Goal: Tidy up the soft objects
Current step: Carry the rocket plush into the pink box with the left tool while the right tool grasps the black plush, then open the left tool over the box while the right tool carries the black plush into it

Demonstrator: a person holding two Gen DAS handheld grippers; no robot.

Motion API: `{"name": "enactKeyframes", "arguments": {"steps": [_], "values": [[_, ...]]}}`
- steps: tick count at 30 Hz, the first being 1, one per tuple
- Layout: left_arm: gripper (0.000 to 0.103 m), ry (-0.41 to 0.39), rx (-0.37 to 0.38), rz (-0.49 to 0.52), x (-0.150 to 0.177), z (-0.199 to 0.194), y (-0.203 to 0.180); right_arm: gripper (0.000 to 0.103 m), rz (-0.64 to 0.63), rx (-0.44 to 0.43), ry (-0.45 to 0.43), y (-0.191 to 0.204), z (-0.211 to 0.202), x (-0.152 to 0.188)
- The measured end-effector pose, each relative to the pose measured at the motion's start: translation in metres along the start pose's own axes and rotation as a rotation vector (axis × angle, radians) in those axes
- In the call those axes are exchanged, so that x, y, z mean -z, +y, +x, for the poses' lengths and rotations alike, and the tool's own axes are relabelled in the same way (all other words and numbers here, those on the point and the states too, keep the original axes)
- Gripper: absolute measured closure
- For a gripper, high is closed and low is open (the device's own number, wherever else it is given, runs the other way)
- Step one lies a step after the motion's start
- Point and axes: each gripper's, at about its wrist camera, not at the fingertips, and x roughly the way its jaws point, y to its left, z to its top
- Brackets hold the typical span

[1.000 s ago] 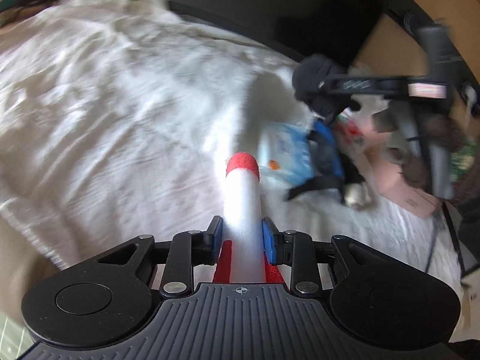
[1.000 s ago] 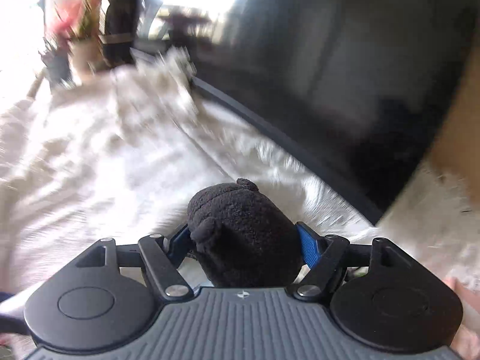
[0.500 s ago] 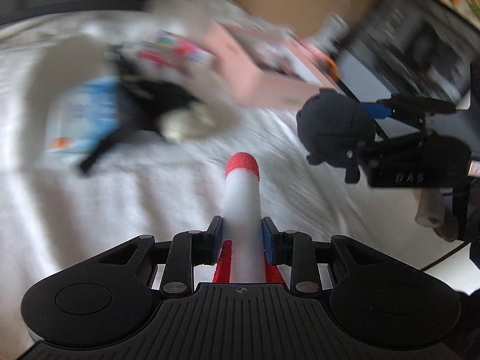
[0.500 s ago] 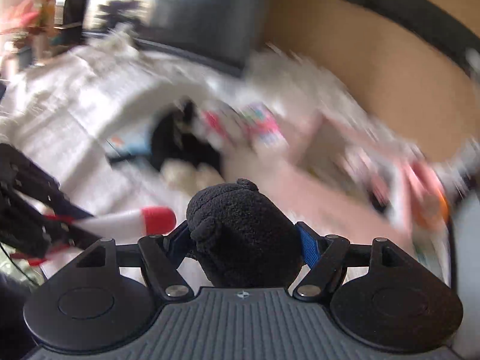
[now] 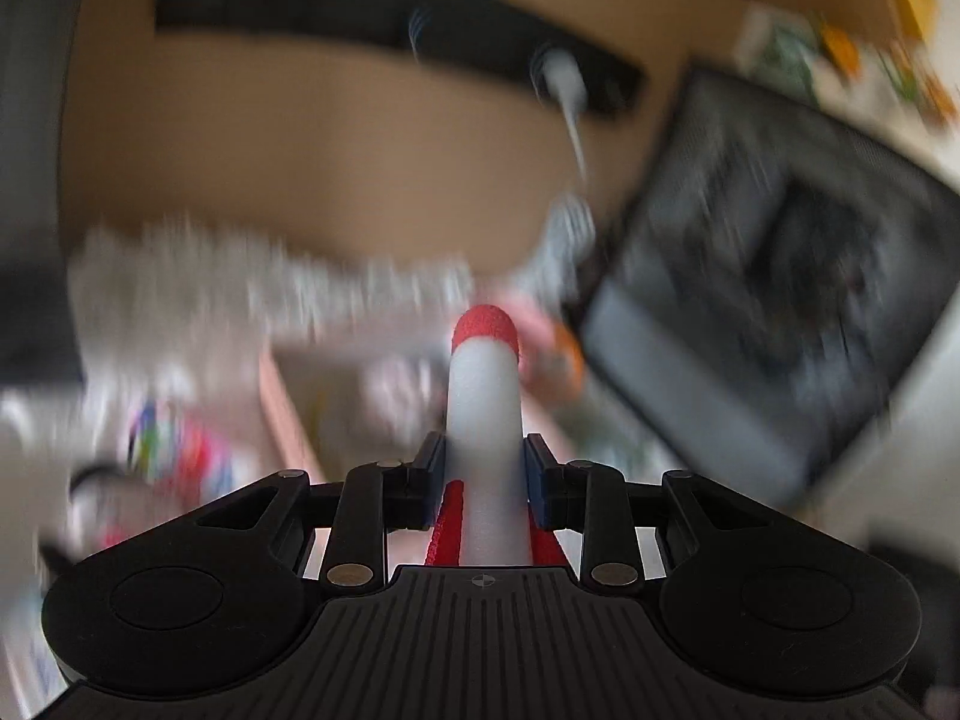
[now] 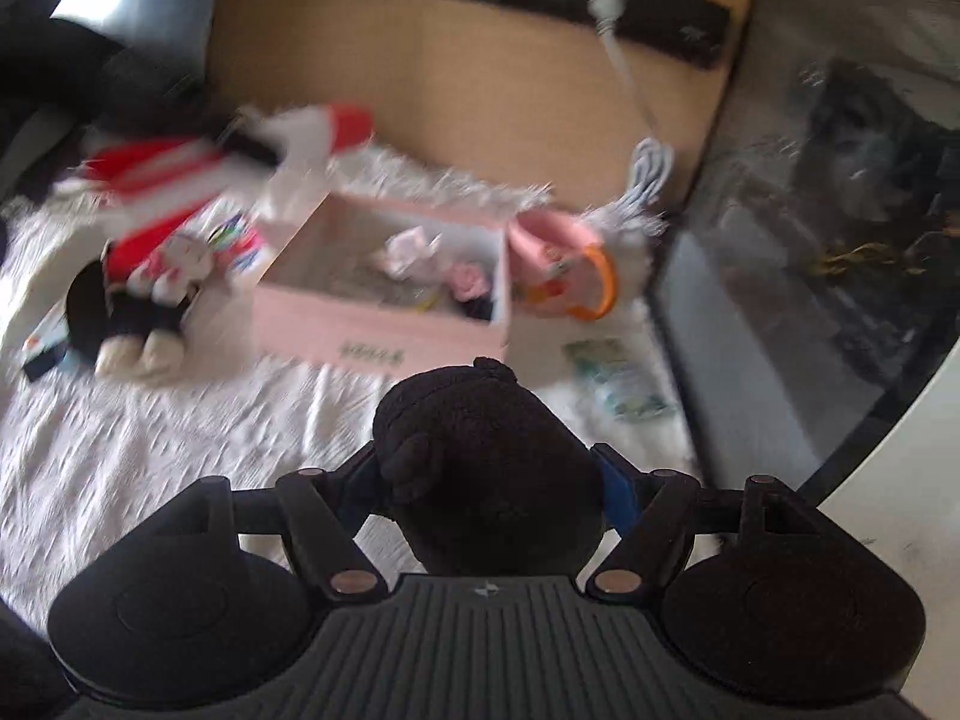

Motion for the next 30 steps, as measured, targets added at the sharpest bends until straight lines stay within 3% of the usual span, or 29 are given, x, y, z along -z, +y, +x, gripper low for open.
{"name": "enactKeyframes", "arguments": {"steps": [2, 4, 6, 8, 11, 14, 17, 20, 23, 27, 30], "values": [[0.071, -0.065, 0.013, -0.043, -0.023, 0.016, 0.001, 0.030, 0.002, 0.015, -0.031, -0.008, -0.006, -0.005], [0.068, -0.120, -0.009, -0.013, -0.031, 0.048, 0.004, 0.029, -0.013, 0.019, -0.068, -0.014, -0.011, -0.008], [0.070, -0.033, -0.113, -0.085, -0.027, 0.089, 0.016, 0.029, -0.012, 0.023, -0.079, -0.018, -0.013, -0.011], [0.070, -0.013, -0.083, -0.156, -0.016, 0.103, 0.027, 0.029, -0.002, 0.004, -0.079, -0.026, -0.010, -0.012], [0.070, -0.055, -0.119, -0.230, 0.007, 0.097, 0.038, 0.029, -0.015, 0.008, -0.090, -0.033, -0.004, -0.011], [0.070, -0.042, -0.110, -0.309, 0.026, 0.083, 0.048, 0.029, 0.011, -0.021, -0.062, -0.043, 0.004, -0.006], [0.070, -0.019, -0.130, -0.301, 0.052, 0.056, 0.048, 0.029, 0.004, -0.055, -0.070, -0.048, 0.010, -0.011], [0.070, 0.005, -0.148, -0.324, 0.082, 0.016, 0.051, 0.029, 0.011, -0.109, -0.103, -0.053, 0.018, -0.038], [0.070, 0.029, -0.180, -0.357, 0.104, -0.009, 0.056, 0.029, 0.016, -0.192, -0.158, -0.055, 0.031, -0.086], [0.070, 0.020, -0.237, -0.421, 0.121, -0.041, 0.068, 0.018, 0.015, -0.223, -0.216, -0.046, 0.066, -0.164], [0.070, 0.026, -0.319, -0.428, 0.133, -0.058, 0.076, 0.018, 0.037, -0.277, -0.159, -0.045, 0.104, -0.211]]}}
